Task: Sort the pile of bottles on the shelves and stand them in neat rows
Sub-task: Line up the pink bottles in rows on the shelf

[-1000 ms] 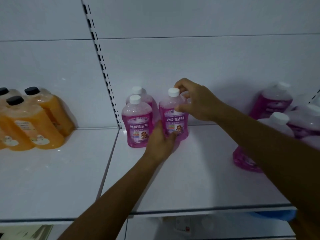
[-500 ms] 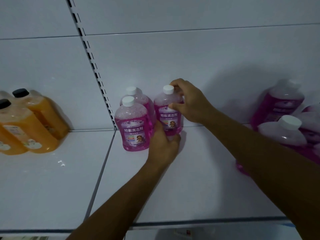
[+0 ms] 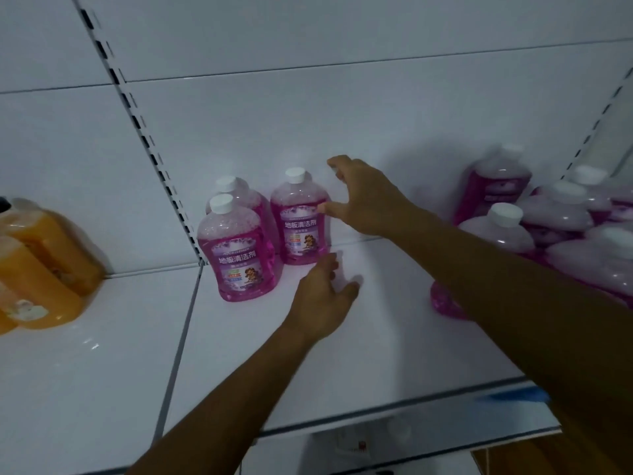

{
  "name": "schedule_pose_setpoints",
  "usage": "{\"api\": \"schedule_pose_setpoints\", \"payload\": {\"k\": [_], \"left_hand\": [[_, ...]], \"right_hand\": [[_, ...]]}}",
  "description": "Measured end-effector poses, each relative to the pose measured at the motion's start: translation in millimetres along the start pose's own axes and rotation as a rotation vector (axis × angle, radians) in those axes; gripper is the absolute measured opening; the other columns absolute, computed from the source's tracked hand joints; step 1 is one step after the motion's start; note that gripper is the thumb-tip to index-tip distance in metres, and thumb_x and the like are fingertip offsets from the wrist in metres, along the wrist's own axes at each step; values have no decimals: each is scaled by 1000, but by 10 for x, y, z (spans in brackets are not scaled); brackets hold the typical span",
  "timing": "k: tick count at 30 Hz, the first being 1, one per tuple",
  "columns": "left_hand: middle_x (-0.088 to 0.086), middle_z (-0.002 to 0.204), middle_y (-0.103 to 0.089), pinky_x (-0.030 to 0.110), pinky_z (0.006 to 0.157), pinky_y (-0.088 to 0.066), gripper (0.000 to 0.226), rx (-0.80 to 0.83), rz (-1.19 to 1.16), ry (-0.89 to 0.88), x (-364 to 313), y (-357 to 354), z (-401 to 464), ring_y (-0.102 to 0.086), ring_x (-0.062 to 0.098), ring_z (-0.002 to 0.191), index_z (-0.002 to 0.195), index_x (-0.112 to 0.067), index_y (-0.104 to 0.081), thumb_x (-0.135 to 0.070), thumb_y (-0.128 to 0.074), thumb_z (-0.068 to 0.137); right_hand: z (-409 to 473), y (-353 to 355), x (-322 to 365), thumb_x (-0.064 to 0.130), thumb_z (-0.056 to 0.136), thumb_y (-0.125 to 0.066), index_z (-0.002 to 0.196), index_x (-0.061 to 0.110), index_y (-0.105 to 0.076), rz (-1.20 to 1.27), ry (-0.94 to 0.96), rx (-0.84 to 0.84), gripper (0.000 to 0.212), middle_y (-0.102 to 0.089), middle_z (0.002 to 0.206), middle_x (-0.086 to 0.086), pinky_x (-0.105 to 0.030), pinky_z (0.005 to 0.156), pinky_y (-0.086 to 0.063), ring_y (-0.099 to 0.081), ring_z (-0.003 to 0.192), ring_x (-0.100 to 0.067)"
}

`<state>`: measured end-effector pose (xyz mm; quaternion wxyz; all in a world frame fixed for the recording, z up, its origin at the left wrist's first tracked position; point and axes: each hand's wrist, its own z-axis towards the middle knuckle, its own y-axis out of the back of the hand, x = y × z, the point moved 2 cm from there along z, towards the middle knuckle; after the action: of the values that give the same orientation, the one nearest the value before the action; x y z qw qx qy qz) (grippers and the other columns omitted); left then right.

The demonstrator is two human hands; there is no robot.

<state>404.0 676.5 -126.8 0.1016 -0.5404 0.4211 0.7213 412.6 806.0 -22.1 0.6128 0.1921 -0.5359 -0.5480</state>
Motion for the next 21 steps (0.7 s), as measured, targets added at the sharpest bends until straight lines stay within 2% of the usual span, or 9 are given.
{"api": "schedule_pose_setpoints", "payload": {"k": [4,6,9,11,15,17,19,21], "left_hand": [[-1,145,-46,23,98,-40,64,132,7,-61,-184,-349,26,-50,14,125,146,-17,-34,-30,-63,91],[-1,145,-46,22,97,-39,63,189,21,-94,-284,-548,20,-51,13,123,146,-18,-34,-29,-63,91],[3,143,-48,27,96,-44,63,264,41,-170,-405,-807,5,-53,18,120,145,-15,-36,-29,-64,91],[1,136,-54,25,89,-48,58,278,50,-214,-456,-912,9,-58,18,113,141,-16,-42,-31,-64,90],[-8,116,-64,5,71,-42,48,281,26,-285,-504,-1003,58,-60,4,87,129,-21,-54,-31,-69,85],[-7,115,-65,4,69,-43,45,261,35,-299,-489,-1010,92,-59,1,82,126,-20,-57,-30,-71,84],[-3,117,-67,10,71,-47,44,236,44,-298,-457,-996,117,-60,5,83,123,-19,-58,-30,-72,83],[-4,119,-65,12,71,-45,43,211,46,-260,-413,-938,123,-59,6,84,125,-20,-57,-30,-70,86]], "right_hand": [[-337,528,-183,45,85,-66,130,18,-50,-191,-78,43,54,-53,130,-5,-43,100,-43,-50,118,-22],[-553,787,-302,47,86,-65,130,19,-51,-242,-128,41,54,-54,130,-4,-43,100,-43,-51,117,-22],[-860,1067,-482,50,85,-65,132,19,-49,-288,-214,49,59,-52,132,-5,-37,97,-42,-50,117,-23],[-1008,1167,-584,54,82,-66,132,19,-48,-309,-251,74,64,-53,129,-4,-35,92,-43,-51,113,-22],[-1170,1201,-664,56,77,-69,134,20,-46,-295,-292,148,70,-51,115,4,-23,73,-38,-51,99,-16],[-1181,1177,-673,52,74,-74,136,22,-44,-312,-270,199,75,-53,123,2,-24,78,-38,-49,100,-15],[-1153,1141,-661,42,70,-80,138,22,-41,-325,-245,241,81,-54,130,-2,-28,82,-41,-46,100,-14],[-1092,1109,-620,37,69,-83,137,22,-41,-301,-217,231,82,-55,127,-4,-28,82,-44,-48,99,-15]]}}
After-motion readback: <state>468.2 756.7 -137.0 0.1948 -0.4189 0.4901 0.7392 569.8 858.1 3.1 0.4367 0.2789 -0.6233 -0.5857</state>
